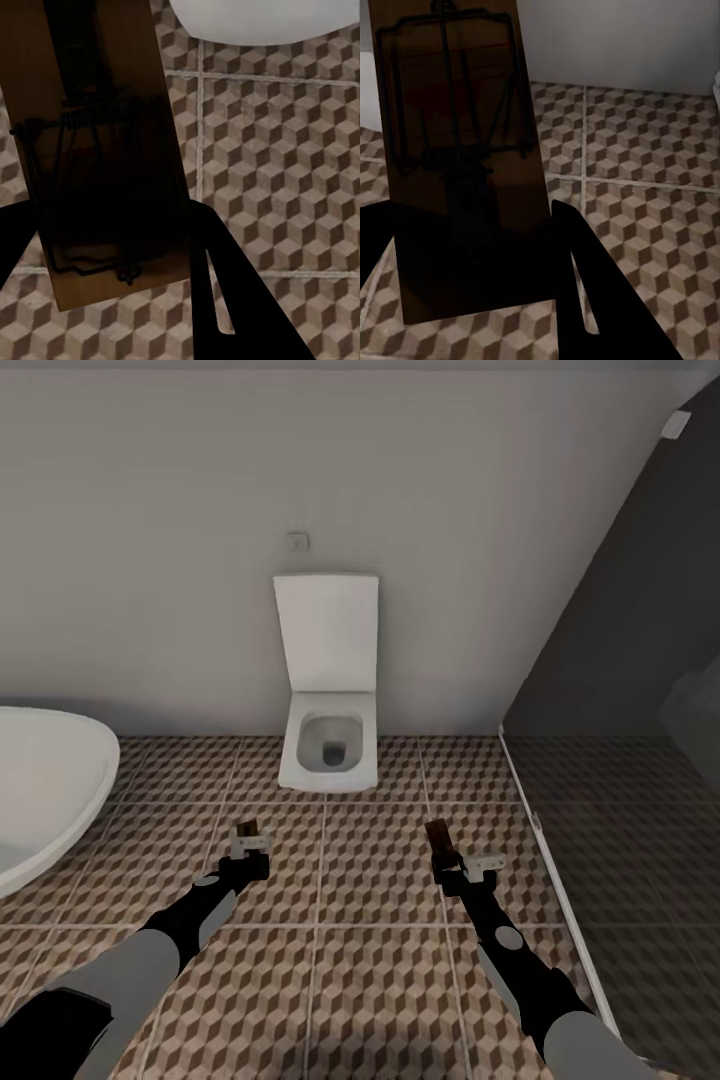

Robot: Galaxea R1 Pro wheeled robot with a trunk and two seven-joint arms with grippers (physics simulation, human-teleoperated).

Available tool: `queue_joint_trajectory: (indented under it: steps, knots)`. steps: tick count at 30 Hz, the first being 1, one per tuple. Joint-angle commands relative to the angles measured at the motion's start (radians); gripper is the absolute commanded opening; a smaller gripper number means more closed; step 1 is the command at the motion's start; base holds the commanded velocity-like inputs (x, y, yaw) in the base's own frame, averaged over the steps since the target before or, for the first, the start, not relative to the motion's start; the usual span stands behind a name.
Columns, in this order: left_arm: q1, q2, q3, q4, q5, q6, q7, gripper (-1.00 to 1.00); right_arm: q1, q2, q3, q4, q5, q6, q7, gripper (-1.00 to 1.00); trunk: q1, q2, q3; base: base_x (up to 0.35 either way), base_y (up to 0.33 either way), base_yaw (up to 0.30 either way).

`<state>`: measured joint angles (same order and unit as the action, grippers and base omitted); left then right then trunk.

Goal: Take the four mousetraps from the cabinet in the bathroom and place them on the bathroom floor. Make sure all four end up on the same floor surface, and ensure that at least two of them are either under or directly next to the same bathroom sink.

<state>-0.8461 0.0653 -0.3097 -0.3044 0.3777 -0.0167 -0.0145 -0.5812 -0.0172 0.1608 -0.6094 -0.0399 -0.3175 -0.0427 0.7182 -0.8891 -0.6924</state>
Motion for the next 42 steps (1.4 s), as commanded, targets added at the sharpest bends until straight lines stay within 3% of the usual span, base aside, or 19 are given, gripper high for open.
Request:
queue_joint_trajectory:
  steps: [1, 42]
  knots:
    - [-0.001, 0.001, -0.006, 0.000, 0.007, -0.002, -0.002, -1.00, 0.000, -0.002, 0.006, 0.001, -0.008, -0.003, -0.002, -1.00, 0.004, -0.008, -0.005, 0.000, 0.000, 0.000]
    - [-0.001, 0.001, -0.011, 0.001, 0.007, -0.002, -0.002, -1.00, -0.001, -0.003, 0.006, 0.001, -0.008, -0.005, -0.002, -1.00, 0.161, -0.295, -0.193, 0.000, 0.000, 0.000]
